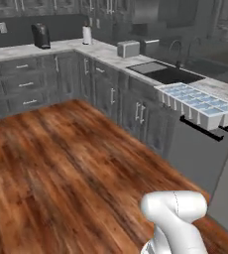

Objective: Open the freezer door, pick up the ice cube tray from the freezer, and place it on the dining counter.

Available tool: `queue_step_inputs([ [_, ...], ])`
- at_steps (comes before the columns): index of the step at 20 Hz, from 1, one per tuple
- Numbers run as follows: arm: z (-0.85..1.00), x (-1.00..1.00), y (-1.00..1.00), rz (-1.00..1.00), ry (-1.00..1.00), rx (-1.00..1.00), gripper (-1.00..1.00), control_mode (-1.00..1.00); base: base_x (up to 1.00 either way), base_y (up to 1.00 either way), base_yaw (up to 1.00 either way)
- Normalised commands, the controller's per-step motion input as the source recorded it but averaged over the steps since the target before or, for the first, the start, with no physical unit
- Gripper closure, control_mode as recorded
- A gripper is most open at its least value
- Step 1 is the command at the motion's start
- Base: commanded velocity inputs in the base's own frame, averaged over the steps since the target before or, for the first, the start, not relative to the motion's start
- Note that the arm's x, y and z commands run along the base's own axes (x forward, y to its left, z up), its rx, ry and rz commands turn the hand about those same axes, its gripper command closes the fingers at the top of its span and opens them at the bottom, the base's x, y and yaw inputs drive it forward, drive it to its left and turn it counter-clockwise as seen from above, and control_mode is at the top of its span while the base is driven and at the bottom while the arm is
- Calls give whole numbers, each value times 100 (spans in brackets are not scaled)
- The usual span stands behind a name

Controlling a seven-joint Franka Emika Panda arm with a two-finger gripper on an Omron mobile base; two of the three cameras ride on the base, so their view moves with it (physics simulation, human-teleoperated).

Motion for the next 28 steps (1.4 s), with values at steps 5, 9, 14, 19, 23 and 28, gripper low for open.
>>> queue_step_inputs([
  [5,0,0,0,0,0,0,100,100,46,-7,84],
  [9,0,0,0,0,0,0,100,100,54,-6,85],
  [14,0,0,0,0,0,0,100,100,47,-10,85],
  [19,0,0,0,0,0,0,100,100,42,-20,84],
  [23,0,0,0,0,0,0,100,100,9,-5,83],
  [28,0,0,0,0,0,0,100,100,-13,45,73],
])
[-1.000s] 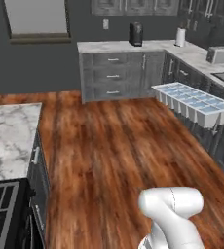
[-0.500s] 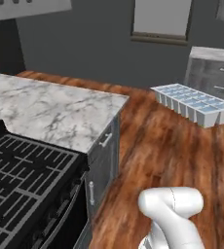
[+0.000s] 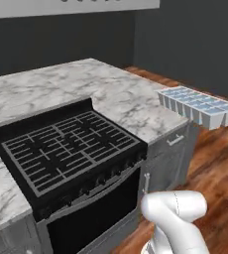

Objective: Open the freezer door, pick up the ice cube tray from the freezer, and place it on the dining counter.

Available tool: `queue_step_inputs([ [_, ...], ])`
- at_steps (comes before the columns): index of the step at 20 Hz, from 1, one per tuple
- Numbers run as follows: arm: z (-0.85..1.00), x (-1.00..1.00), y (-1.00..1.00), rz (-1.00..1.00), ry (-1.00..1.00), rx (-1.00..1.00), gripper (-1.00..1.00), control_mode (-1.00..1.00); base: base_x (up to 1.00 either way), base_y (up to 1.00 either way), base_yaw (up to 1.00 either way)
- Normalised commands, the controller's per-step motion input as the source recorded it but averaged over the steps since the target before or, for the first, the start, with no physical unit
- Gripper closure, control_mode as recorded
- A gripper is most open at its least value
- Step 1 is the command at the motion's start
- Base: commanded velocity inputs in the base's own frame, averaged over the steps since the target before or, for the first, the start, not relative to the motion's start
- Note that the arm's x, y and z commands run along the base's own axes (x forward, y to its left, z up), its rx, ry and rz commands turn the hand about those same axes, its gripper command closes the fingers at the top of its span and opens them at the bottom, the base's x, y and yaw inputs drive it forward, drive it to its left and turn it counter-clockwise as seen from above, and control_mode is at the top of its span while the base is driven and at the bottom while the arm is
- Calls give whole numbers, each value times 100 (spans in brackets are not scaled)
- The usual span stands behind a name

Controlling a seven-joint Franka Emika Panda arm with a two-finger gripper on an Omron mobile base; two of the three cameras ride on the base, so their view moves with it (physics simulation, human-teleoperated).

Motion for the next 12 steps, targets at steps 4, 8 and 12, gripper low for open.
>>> queue_step_inputs([
  [4,0,0,0,0,0,0,100,100,-33,98,55],
  [8,0,0,0,0,0,0,100,100,-19,100,44],
  [12,0,0,0,0,0,0,100,100,-7,100,36],
])
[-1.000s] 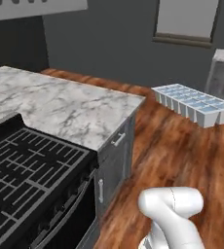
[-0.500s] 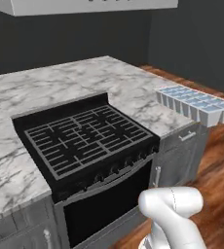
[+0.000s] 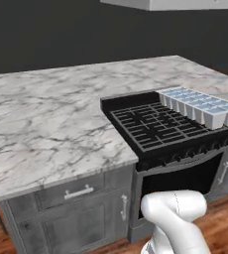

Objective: Open the freezer door, pick up the ice cube tray from the freezer, and place it on the dining counter.

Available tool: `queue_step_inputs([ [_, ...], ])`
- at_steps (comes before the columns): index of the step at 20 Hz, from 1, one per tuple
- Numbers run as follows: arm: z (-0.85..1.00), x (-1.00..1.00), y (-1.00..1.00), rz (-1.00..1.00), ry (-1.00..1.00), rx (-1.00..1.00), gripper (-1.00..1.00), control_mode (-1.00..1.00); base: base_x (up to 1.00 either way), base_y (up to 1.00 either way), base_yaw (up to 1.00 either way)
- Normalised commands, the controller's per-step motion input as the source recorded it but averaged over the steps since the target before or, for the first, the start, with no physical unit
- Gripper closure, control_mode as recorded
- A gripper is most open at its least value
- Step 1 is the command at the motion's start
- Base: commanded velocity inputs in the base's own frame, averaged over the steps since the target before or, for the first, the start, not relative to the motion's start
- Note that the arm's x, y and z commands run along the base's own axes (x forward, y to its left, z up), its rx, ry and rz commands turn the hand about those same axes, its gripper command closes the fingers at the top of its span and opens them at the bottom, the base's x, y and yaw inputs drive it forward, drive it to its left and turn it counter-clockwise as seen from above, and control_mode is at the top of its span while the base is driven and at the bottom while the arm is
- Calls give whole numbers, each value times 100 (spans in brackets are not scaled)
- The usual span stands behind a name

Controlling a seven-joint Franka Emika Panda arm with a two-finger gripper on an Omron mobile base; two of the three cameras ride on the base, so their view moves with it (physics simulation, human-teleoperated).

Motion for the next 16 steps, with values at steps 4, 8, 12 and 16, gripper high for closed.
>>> queue_step_inputs([
  [4,0,0,0,0,0,0,100,100,-7,100,30],
  [8,0,0,0,0,0,0,100,100,0,100,26],
  [12,0,0,0,0,0,0,100,100,1,100,26],
  [16,0,0,0,0,0,0,100,100,27,92,23],
])
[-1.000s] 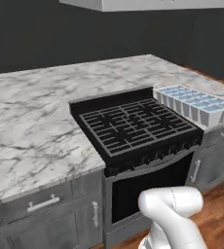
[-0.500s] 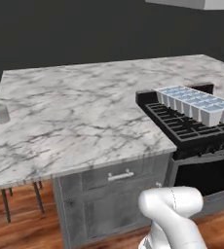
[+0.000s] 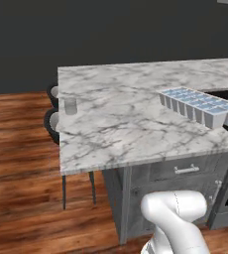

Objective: Open the freezer door, pick up the ice cube tray from the freezer, and place it on the dining counter.

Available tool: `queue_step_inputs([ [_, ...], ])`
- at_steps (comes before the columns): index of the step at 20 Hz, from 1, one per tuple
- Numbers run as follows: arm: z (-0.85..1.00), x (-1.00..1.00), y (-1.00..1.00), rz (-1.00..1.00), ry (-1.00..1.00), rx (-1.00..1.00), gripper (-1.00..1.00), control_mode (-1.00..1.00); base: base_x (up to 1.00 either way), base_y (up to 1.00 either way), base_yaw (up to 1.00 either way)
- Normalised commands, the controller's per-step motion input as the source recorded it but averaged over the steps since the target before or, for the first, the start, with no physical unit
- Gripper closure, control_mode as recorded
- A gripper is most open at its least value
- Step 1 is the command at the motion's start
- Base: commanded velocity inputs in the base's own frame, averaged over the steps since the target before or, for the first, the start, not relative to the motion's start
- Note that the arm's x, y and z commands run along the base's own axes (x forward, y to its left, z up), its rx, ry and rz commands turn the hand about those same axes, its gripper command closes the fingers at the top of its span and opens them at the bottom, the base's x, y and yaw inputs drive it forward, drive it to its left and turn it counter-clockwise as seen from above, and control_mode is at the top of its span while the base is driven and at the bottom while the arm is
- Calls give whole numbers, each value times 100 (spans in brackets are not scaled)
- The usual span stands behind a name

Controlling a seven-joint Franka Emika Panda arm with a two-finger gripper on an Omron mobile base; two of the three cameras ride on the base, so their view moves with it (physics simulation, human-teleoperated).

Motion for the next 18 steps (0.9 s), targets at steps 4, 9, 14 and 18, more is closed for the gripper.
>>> queue_step_inputs([
  [4,0,0,0,0,0,0,100,100,40,81,19],
  [9,0,0,0,0,0,0,100,100,52,55,1],
  [14,0,0,0,0,0,0,100,100,51,28,-21],
  [18,0,0,0,0,0,0,100,100,38,16,-29],
])
